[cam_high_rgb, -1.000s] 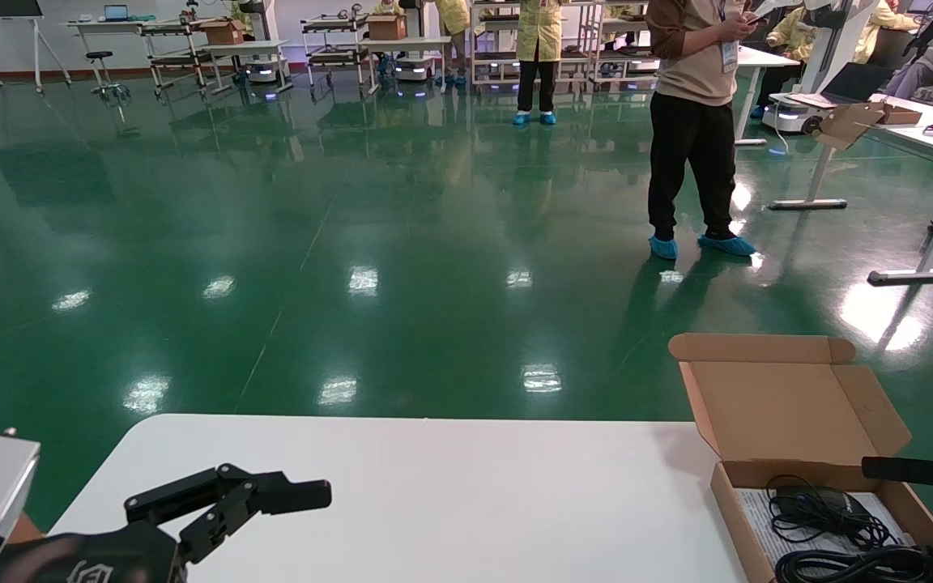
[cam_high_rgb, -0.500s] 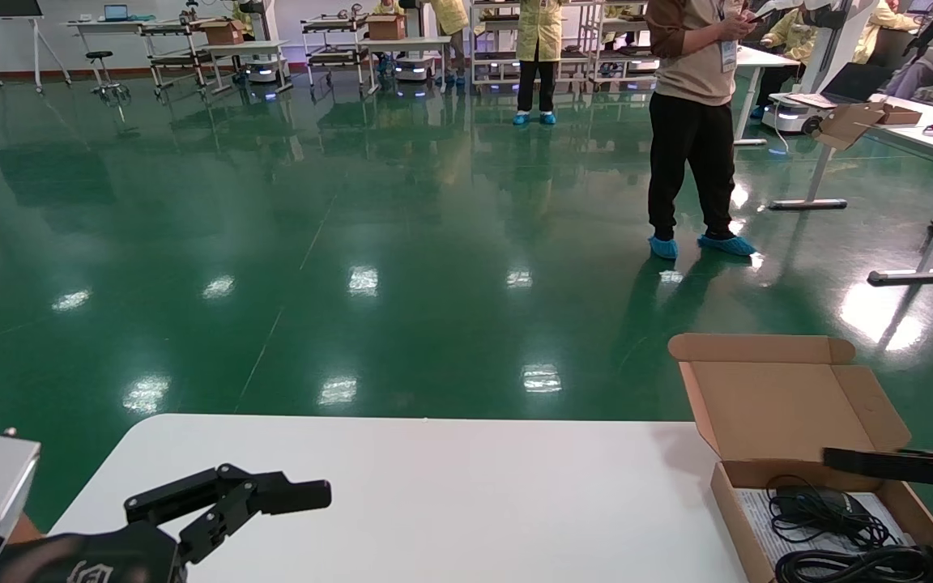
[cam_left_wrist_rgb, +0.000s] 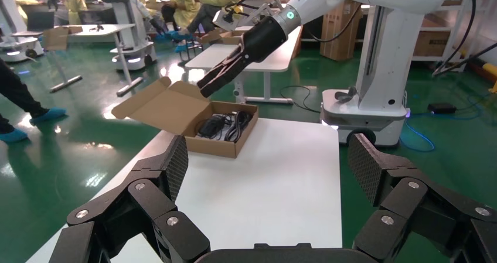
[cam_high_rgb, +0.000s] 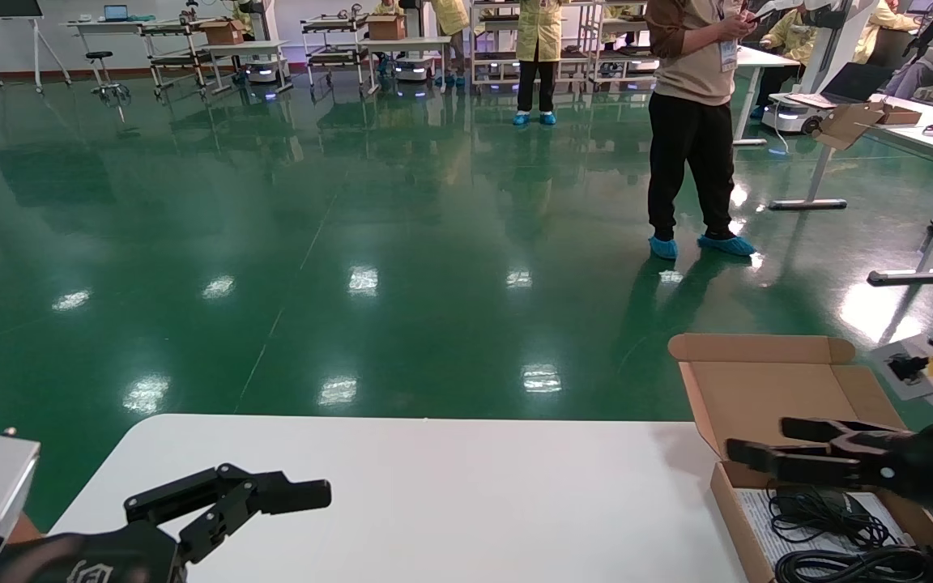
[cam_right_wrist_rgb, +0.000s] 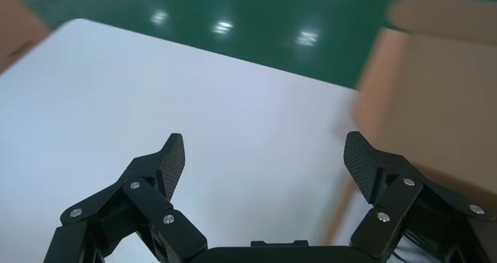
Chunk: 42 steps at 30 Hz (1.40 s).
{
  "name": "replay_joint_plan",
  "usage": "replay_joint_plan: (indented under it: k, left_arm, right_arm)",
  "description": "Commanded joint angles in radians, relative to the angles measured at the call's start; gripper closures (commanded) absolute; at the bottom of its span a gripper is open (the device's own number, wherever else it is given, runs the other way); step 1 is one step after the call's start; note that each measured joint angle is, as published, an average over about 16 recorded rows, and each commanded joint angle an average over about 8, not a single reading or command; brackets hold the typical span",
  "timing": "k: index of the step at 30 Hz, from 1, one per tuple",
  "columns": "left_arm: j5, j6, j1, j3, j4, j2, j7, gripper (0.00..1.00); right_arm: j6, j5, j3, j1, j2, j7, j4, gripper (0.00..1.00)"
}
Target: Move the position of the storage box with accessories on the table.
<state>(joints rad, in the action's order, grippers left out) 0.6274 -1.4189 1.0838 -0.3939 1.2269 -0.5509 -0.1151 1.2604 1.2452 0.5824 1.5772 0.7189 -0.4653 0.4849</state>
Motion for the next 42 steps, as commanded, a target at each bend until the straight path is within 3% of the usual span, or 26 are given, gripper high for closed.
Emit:
replay_joint_plan:
  k: [1, 33, 42]
  left_arm:
    - [0.0, 0.0, 0.0, 0.0, 0.0, 0.0, 0.0, 0.0]
    - [0.0, 0.0, 0.0, 0.0, 0.0, 0.0, 0.0, 0.0]
    - [0.0, 0.0, 0.0, 0.0, 0.0, 0.0, 0.0, 0.0]
  right_arm:
    - [0.012, -0.027, -0.016, -0.026, -0.006, 0.015, 0.042, 0.0]
    - [0.211, -0.462, -0.272, -0.451, -0.097, 0.249, 0.717, 0.0]
    - [0.245, -0.538, -0.316, -0.525, -0.112, 0.286, 0.835, 0.0]
